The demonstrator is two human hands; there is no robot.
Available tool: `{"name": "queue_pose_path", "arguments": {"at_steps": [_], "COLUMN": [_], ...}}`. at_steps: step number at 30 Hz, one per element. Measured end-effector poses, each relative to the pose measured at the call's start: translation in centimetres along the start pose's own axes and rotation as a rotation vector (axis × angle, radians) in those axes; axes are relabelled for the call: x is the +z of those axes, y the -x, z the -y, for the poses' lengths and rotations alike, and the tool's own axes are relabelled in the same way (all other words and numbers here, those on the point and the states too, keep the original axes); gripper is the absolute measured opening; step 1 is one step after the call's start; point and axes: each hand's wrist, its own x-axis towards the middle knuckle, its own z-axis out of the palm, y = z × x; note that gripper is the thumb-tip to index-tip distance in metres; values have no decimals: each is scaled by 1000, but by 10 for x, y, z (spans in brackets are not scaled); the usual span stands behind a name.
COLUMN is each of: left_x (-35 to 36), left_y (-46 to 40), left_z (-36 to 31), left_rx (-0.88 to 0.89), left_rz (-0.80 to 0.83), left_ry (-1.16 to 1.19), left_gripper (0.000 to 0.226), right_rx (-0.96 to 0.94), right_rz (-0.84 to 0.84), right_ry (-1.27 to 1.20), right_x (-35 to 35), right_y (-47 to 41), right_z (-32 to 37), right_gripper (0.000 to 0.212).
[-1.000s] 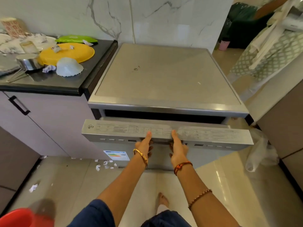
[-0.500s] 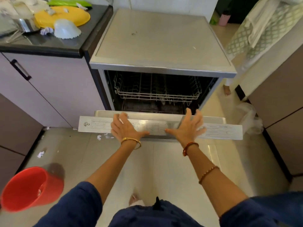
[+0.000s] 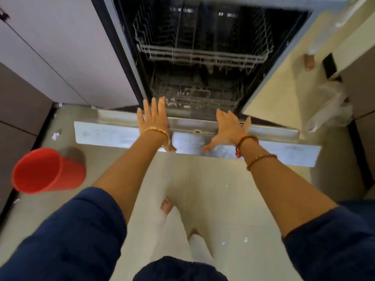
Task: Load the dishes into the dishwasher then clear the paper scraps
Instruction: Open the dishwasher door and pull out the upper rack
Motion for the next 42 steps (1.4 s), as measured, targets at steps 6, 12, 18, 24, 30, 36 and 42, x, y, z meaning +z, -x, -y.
{"name": "queue_pose_path", "arguments": {"at_steps": [6,12,18,24,30,36,42], "left_x": [70,153,209,293,397,456,503], "left_y": [13,42,44,33,16,-2,-21], "left_z": [7,13,12,14,20,19,18], "left_rx": [59,121,122,108,159,180,208], "left_rz": [162,229,384,483,530,575,616], "left_ry": [-150,-210,-183,-161,-146,-190,-239], "left_gripper": [137,100,93,86,70,73,75], "right_rx": [-40,1,21,24,38,85,88], "right_rz": [-3,55,237,361,318,167,154], "right_ry": [2,35,24,9,23,26,44], "right_x": [77,169,227,301,403,468,513], "right_y": [27,47,42,26,5,-17,-44], "right_z": [-9,-17,-30,-47,-61,-68,-80], "right_gripper": [127,114,101,96,99,95,99]}}
